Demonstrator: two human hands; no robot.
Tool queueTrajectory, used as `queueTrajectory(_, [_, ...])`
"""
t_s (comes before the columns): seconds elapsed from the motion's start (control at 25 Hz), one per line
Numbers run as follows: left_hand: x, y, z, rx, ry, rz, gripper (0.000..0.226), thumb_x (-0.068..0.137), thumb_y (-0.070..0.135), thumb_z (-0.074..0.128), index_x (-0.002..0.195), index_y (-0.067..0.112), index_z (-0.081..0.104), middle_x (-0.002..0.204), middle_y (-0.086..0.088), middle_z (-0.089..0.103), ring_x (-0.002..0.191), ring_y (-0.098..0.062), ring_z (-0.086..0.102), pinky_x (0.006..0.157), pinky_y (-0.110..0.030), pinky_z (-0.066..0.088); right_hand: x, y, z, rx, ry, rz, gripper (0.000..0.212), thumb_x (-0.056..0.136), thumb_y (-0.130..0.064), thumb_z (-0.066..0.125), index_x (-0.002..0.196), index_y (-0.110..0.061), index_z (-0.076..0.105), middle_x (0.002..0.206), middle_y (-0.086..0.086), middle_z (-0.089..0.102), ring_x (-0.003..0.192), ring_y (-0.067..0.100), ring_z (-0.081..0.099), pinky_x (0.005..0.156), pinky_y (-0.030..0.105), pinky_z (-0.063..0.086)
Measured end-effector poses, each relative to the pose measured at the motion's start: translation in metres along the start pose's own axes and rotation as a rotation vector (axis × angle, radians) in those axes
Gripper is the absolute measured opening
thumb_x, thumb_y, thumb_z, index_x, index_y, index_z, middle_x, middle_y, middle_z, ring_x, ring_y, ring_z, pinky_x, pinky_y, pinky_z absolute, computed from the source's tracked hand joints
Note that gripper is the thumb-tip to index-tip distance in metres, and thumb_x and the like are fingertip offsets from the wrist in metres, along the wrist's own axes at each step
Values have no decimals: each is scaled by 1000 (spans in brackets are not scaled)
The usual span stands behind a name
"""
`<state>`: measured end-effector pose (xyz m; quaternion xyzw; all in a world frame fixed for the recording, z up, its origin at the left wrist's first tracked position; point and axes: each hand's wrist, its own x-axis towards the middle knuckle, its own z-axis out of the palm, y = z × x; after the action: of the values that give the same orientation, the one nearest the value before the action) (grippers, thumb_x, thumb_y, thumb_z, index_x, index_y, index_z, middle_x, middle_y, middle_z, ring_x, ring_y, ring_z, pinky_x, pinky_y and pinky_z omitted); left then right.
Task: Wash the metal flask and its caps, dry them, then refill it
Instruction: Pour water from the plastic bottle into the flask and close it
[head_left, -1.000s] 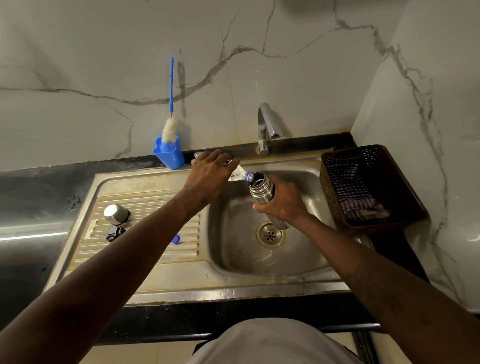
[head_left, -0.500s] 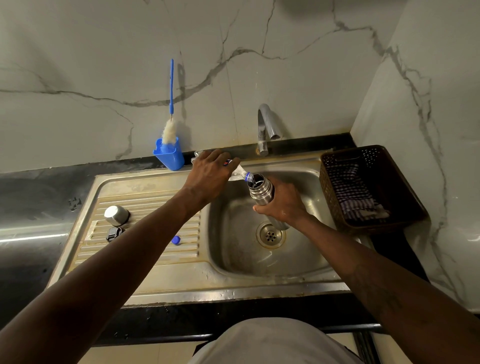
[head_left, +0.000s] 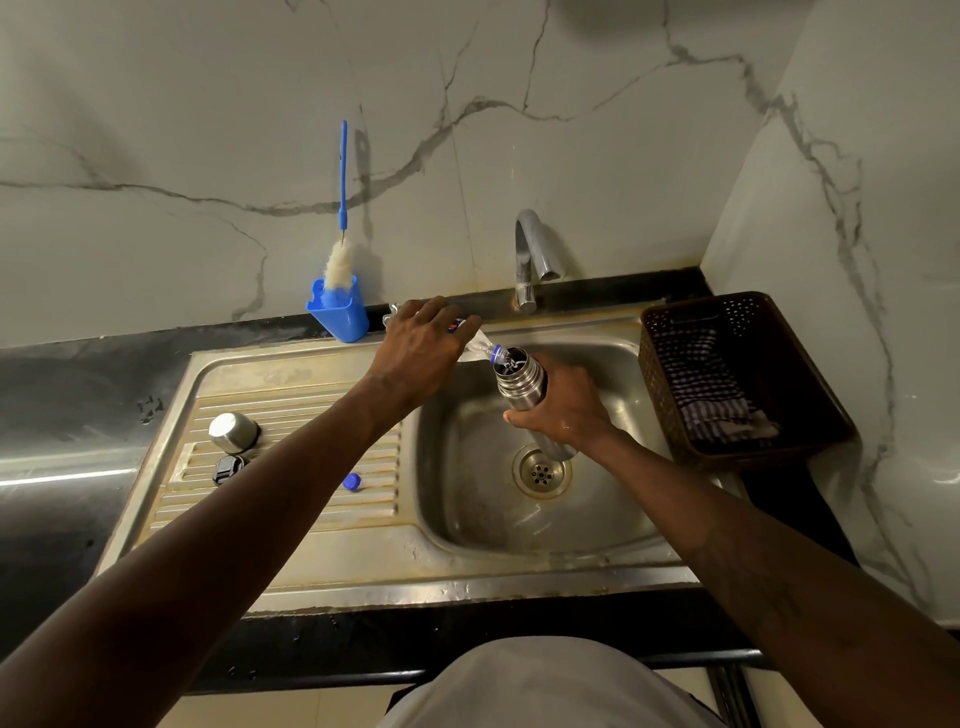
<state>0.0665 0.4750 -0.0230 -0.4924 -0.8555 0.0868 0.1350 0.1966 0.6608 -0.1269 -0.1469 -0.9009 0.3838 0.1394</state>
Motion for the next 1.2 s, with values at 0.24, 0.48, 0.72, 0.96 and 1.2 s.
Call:
queueTrajectory(0.24, [1, -1, 0, 13, 22, 12, 66, 76, 12, 89, 137, 12, 63, 134, -18, 65, 122, -39, 62, 93, -51, 53, 1, 3, 3, -6, -14, 16, 70, 52, -59, 86, 114, -34, 64, 99, -15, 75, 85, 2, 69, 79, 33, 61])
queueTrajectory(0.48, [3, 0, 0, 57, 11, 19, 67, 79, 14, 87, 140, 14, 60, 137, -18, 63, 125, -38, 59, 97, -51, 50, 1, 3, 2, 2, -12, 18, 70, 52, -57, 88, 114, -33, 65, 100, -13, 75, 85, 2, 68, 80, 31, 61])
queueTrajectory(0.72, [2, 0, -2, 73, 31, 36, 66, 75, 11, 89, 137, 12, 64, 132, -19, 66, 122, -39, 62, 96, -50, 51, 1, 2, 2, 23, -13, 11, 69, 53, -54, 90, 113, -32, 66, 100, -14, 75, 86, 1, 68, 81, 29, 60])
queueTrajectory(0.96, [1, 0, -5, 94, 35, 42, 68, 73, 12, 91, 136, 13, 64, 132, -18, 67, 121, -38, 62, 95, -50, 51, 1, 3, 4, 17, -19, 12, 71, 52, -58, 88, 115, -33, 64, 99, -16, 74, 85, 0, 68, 81, 31, 61])
queueTrajectory(1.2, [1, 0, -6, 107, 58, 48, 66, 74, 11, 90, 135, 11, 65, 129, -18, 68, 119, -38, 63, 93, -51, 51, 1, 4, 6, 16, -19, 16, 76, 51, -59, 87, 118, -34, 62, 100, -16, 74, 86, 1, 68, 81, 31, 61])
